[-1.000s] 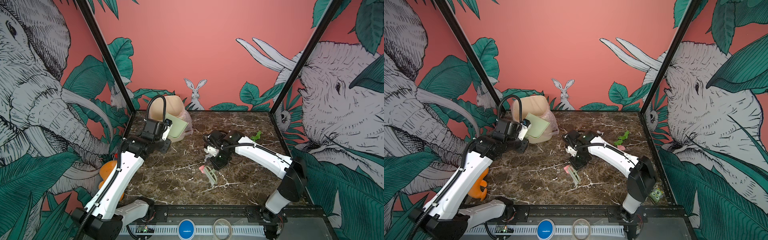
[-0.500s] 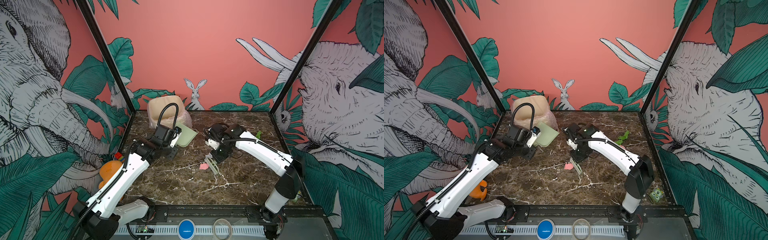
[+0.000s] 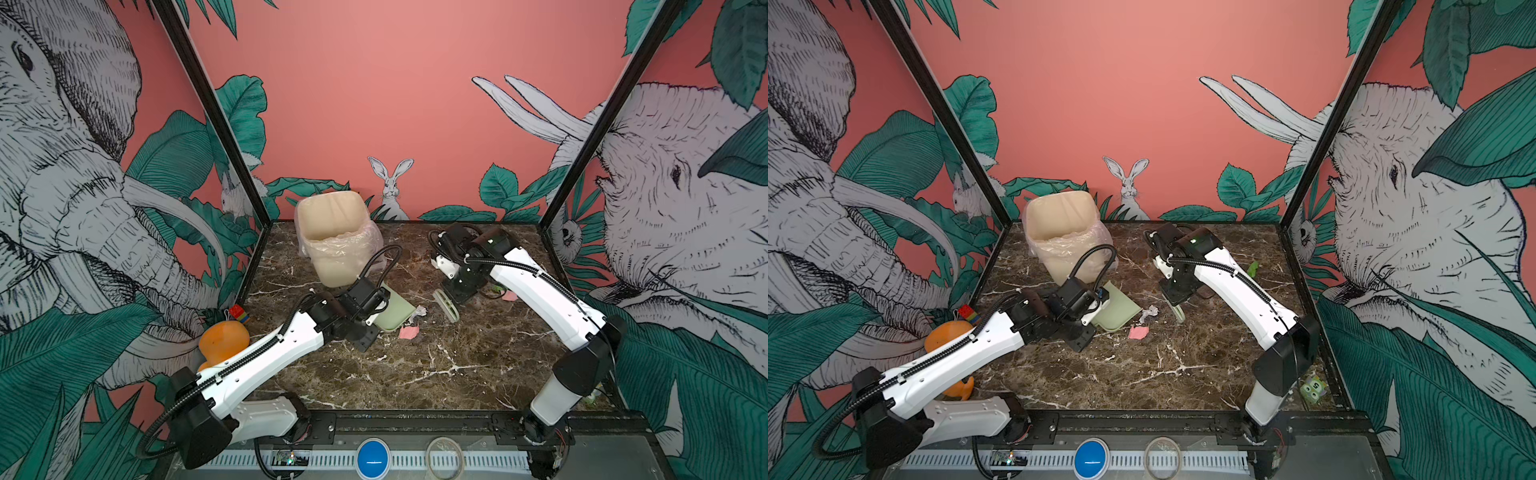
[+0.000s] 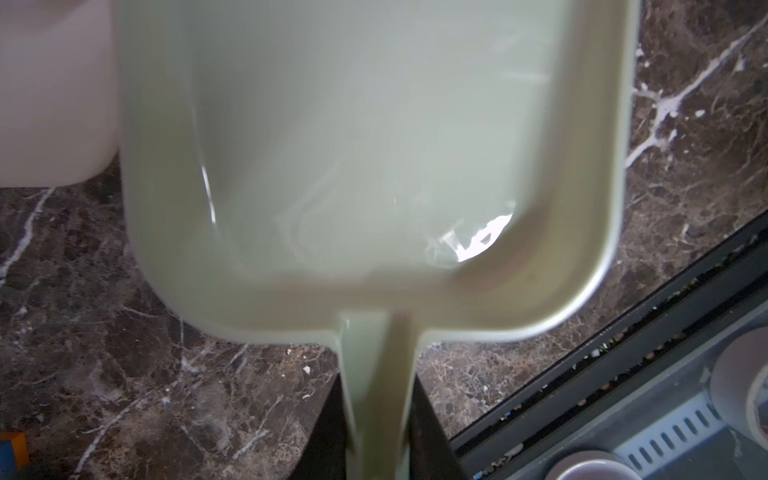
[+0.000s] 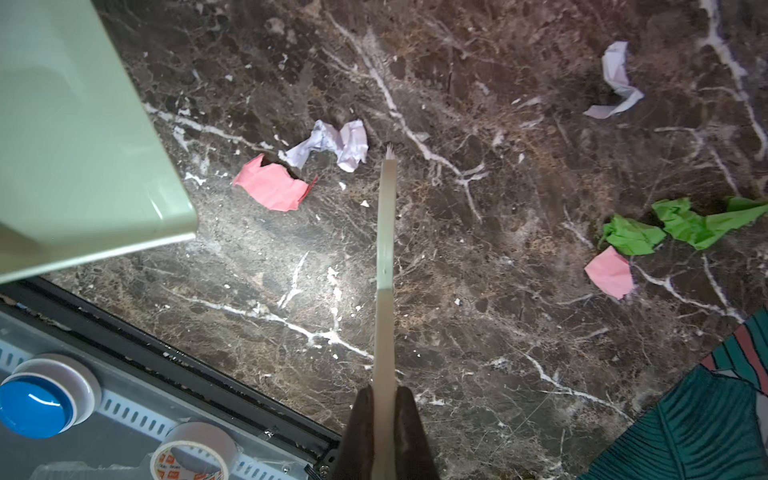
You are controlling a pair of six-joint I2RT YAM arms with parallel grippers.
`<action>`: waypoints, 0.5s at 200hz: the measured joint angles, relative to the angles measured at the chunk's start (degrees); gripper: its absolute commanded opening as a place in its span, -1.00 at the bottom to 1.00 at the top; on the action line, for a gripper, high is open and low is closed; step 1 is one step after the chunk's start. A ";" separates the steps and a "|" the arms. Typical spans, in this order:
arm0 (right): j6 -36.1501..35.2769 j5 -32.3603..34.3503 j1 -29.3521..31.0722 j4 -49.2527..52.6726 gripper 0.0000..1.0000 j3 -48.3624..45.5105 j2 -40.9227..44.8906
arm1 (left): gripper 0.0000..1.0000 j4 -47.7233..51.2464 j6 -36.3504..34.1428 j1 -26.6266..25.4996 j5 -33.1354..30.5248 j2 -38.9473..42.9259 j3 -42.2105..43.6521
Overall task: Sweep away the paper scraps from the table
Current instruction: 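Lower the dustpan beside the pink and white scraps while the right brush draws back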
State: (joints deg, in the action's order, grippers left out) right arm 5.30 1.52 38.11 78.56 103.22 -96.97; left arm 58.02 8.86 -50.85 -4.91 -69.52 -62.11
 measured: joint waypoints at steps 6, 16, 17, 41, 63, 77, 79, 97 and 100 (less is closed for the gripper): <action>-0.37 0.44 -0.39 0.00 -1.00 0.48 -0.28 | -0.59 0.37 0.81 -0.94 0.07 -0.37 0.07; -0.90 0.92 -0.96 -0.11 -1.00 1.05 -0.85 | -0.59 0.98 2.29 -2.36 0.28 -1.11 0.15; -0.94 1.01 -1.01 -0.09 -1.00 1.07 -0.90 | -0.59 1.03 2.38 -2.45 0.28 -1.16 0.17; -1.92 1.40 -2.16 -0.35 -1.00 1.84 -2.71 | -0.59 2.58 5.75 -4.83 0.94 -2.27 1.29; -2.67 1.22 -2.64 -0.70 -1.00 2.91 -5.18 | -0.59 3.58 8.70 -5.77 2.01 -1.88 3.61; -3.13 0.98 -2.73 -1.01 -1.00 4.04 -7.17 | -0.59 3.67 10.23 -6.32 2.69 -1.49 5.27; -3.17 1.03 -2.75 -1.05 -1.00 4.17 -7.34 | -0.59 3.67 10.34 -6.34 2.75 -1.46 5.40; -3.76 0.68 -2.75 -1.49 -1.00 6.01 -10.08 | -0.59 3.63 11.43 -7.37 3.23 -1.46 7.06; -3.89 0.68 -2.78 -1.53 -1.00 6.34 -10.45 | -0.59 3.58 11.56 -7.56 3.23 -1.46 7.26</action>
State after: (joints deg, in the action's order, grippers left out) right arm 1.41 2.20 35.33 77.03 109.56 -107.42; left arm 61.60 20.43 -58.41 -1.67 -70.98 -54.85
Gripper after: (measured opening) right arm 0.065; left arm 0.205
